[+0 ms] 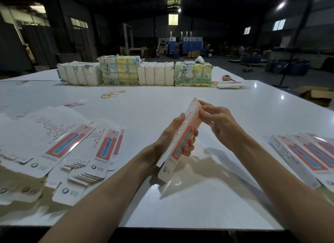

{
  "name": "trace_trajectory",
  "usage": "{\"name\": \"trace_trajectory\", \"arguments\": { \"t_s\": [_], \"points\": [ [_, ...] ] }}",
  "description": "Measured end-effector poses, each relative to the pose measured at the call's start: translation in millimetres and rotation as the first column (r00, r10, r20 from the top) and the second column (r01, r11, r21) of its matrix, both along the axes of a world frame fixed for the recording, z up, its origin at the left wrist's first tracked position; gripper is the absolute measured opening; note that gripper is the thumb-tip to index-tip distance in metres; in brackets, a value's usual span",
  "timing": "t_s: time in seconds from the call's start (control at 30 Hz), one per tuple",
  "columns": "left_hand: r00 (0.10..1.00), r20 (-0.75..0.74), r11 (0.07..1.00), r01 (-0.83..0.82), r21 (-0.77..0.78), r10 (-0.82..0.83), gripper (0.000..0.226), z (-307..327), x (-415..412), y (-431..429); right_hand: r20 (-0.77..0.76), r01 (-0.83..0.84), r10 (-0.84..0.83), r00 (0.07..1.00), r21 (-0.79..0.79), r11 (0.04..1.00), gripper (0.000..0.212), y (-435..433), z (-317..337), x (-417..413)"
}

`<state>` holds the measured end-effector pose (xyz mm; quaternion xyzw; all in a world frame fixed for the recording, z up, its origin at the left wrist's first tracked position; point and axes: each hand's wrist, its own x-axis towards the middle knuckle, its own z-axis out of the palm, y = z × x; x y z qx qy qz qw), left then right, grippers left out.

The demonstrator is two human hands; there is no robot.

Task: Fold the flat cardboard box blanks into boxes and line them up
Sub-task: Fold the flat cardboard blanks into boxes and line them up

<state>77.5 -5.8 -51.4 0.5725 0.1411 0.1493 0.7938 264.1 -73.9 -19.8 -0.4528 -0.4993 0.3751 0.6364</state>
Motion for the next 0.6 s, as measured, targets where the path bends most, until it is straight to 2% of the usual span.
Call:
{"name": "trace_trajectory", "arguments": {
  "t_s": [0.1, 0.2, 0.33, 0.4, 0.5, 0.6],
  "points": [
    [0.999, -0.008, 0.999, -0.045, -0.028, 0.045, 0.064, 1.2, 4.4, -2.2, -0.045, -0.038, 0.039, 0.998, 0.035, 0.999, 0.025, -0.1, 0.1, -3.7],
    [0.996, 0.041, 0.994, -0.082, -0.079, 0.085, 0.062, -3.6, 1.2, 2.5, -0.051, 0.003, -0.001, 0.999, 0.041, 0.999, 0.025, 1.1, -4.8, -12.1],
    [0.973, 0.186, 0.969, -0.089, -0.231, 0.134, 0.061, -5.0, -2.9, 10.9, -0.090, 0.008, -0.010, 0.996, -0.023, 1.000, 0.052, 2.4, -15.1, -24.5],
    [0.971, 0.209, 0.975, -0.073, -0.211, 0.118, 0.066, -6.6, -2.4, 13.3, -0.048, -0.037, 0.035, 0.998, -0.021, 0.999, 0.055, 1.0, -21.2, -33.2],
    [0.977, 0.120, 0.982, -0.163, -0.095, 0.174, 0.081, -14.0, -2.3, 12.1, -0.002, 0.007, -0.007, 1.000, 0.048, 0.999, 0.060, -0.9, -23.1, -38.9],
    [0.951, 0.060, 0.952, -0.305, 0.015, 0.304, 0.072, -16.5, 0.4, 5.2, 0.064, 0.066, -0.071, 0.995, 0.087, 0.994, 0.060, -3.3, -21.1, -36.5]
  ]
}}
